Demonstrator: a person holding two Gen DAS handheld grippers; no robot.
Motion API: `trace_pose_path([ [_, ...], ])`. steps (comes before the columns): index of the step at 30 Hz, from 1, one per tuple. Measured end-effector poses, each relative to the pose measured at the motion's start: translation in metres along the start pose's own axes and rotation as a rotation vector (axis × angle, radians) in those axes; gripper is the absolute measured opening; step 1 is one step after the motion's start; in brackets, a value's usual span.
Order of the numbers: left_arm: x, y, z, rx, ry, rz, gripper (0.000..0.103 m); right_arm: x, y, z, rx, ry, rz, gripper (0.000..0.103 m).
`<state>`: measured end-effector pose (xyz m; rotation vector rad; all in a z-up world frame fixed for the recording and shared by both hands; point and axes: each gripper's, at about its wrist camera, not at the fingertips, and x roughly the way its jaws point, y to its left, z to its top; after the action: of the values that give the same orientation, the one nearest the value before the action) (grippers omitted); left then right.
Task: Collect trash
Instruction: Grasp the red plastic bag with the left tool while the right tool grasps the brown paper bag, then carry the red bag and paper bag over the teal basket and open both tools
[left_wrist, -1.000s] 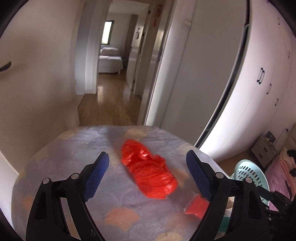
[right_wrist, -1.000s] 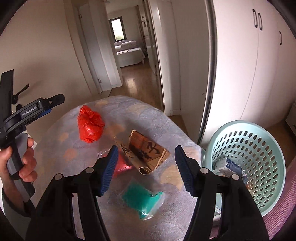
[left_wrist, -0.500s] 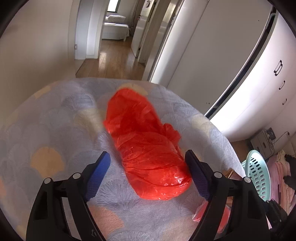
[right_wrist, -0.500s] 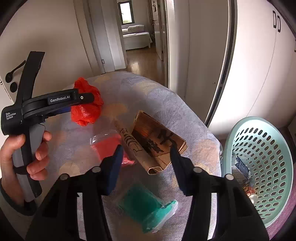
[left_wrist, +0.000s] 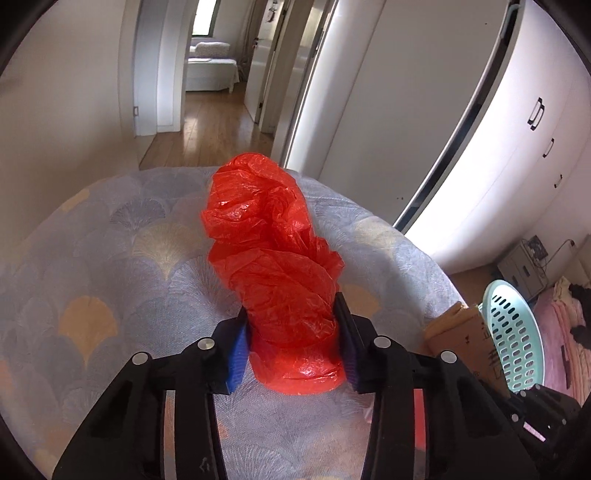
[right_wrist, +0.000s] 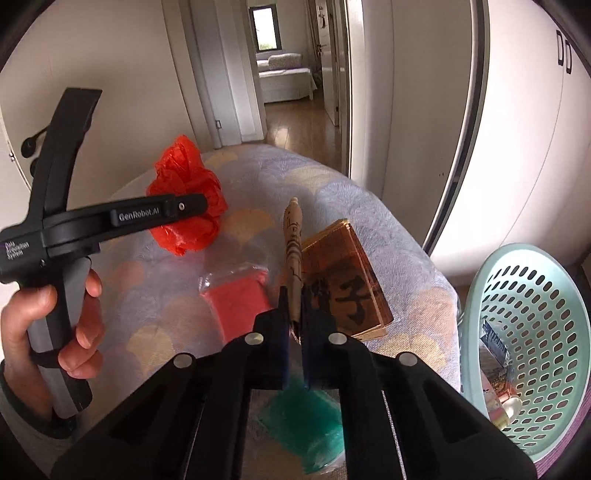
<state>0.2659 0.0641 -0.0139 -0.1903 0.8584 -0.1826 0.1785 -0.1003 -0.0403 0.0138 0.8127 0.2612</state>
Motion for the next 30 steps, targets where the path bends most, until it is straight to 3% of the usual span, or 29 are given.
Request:
trace_pose_path([
  [8,-0.034,-0.022,0.0,0.059,-0.077,-0.072,0.038,-0.037,-0.017,0.007,0.043,-0.081,-0.014,0.004],
  [13,-0.058,-0.054,0.002,0.099,-0.121,-0.174,0.038,-0.072,-0.039,0.016,0.078,-0.152,-0.095,0.004],
  [18,-0.069,-0.106,-0.002,0.159,-0.113,-0.301,0.038,-0.103,-0.079,0.02,0.137,-0.202,-0.169,0.004],
  [24,-0.054,-0.177,-0.015,0.265,-0.093,-0.356,0.038,-0.121,-0.133,0.02,0.228,-0.21,-0.264,0.004],
  [30,-0.014,-0.234,-0.026,0.316,0.029,-0.4,0.038,-0.121,-0.185,0.011,0.324,-0.181,-0.313,0.004],
])
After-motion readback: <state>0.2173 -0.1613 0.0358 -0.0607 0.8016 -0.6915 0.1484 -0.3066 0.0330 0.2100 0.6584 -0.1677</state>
